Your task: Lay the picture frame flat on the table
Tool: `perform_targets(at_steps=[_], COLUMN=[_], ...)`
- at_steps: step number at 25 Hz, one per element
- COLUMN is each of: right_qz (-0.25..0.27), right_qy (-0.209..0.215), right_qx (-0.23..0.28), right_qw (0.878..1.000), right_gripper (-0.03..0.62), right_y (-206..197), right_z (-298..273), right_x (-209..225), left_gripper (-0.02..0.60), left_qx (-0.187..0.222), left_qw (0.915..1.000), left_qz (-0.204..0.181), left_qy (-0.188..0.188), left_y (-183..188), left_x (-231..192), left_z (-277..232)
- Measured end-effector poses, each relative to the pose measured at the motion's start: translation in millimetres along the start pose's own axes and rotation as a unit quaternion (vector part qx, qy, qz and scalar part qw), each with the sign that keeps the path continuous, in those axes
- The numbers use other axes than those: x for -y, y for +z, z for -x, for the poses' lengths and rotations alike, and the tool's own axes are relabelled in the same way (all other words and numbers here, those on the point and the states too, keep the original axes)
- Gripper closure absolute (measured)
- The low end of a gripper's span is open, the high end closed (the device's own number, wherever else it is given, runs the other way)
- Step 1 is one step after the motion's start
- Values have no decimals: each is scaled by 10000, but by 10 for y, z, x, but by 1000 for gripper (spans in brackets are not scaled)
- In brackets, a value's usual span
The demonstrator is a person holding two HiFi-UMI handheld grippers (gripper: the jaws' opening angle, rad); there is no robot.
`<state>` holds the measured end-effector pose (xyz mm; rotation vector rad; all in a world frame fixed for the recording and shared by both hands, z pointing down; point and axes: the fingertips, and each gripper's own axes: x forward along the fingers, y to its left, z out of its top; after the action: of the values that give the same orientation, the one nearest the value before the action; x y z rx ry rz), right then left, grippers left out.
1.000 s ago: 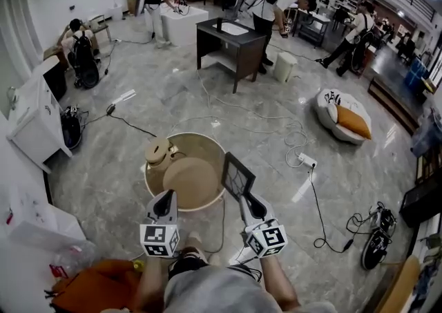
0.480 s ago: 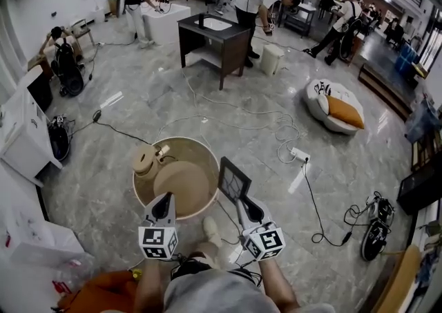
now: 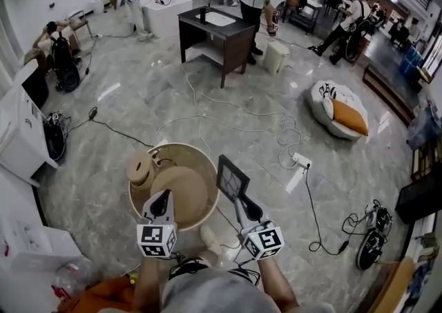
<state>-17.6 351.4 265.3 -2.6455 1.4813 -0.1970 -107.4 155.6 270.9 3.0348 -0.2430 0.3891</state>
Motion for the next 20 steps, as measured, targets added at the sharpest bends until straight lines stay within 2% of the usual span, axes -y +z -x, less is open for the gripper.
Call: perform_targets(at_steps=[14,20], right_qz=[26,41], right_qy=[465,656], right_qx=[-308,-385], right_qw=[9984,9971], right_gripper=[534,534], right_y=[106,59], right_z=[-1508,-1999], right_x=[512,655], left_gripper=[552,552], left_qx=[-109,-75], left_qw=[9989,9981], left_qz=[287,281], left_qy=[361,552], left_y=[230,264], left_x=[-653,-906], left_z=[-1177,-1484])
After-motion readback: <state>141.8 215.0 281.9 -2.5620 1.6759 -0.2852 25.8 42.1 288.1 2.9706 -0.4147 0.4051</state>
